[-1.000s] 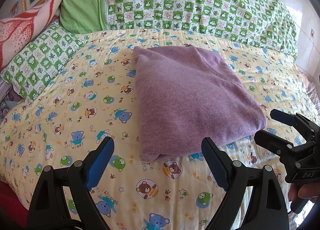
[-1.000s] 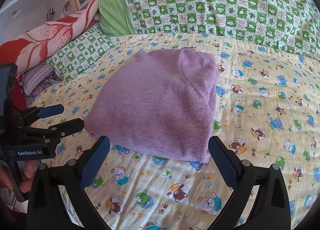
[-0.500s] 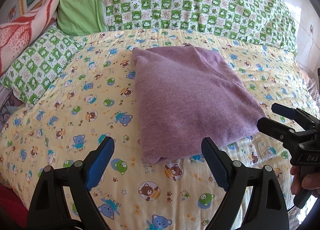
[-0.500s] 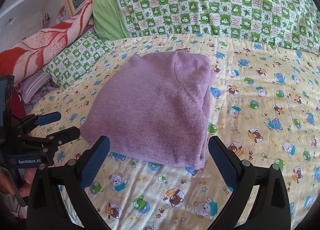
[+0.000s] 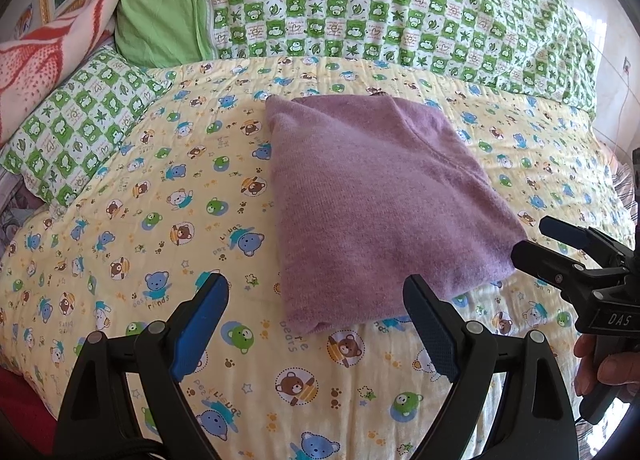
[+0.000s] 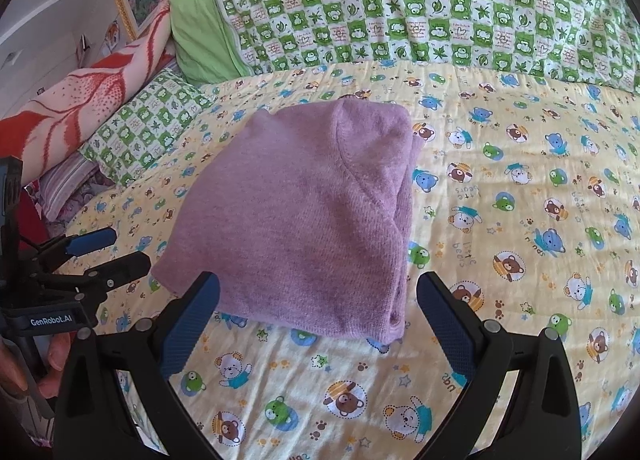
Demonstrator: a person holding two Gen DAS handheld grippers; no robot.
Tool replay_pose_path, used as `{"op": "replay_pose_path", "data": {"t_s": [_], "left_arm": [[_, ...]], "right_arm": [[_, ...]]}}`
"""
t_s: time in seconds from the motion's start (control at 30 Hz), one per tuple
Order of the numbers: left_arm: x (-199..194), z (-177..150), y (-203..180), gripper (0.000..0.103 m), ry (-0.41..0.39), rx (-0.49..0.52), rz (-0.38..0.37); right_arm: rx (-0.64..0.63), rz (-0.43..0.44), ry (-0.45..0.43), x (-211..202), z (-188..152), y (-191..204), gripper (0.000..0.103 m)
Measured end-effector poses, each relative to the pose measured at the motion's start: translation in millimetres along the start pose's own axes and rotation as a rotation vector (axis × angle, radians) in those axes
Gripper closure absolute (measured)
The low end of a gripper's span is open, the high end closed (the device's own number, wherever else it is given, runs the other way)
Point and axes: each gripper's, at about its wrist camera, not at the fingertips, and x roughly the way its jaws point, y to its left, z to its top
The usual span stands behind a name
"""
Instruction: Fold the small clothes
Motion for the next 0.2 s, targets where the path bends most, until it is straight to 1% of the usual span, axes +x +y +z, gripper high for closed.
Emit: {"op": "replay_pose_path", "data": {"t_s": [0.2], "left_arm": [[-0.1, -0.8, -1.4, 0.013, -0.008, 0.01, 0.012]], "right_arm": [[-0.001, 0.009, -0.005, 0.6, 3.1, 2.9, 0.004]]}}
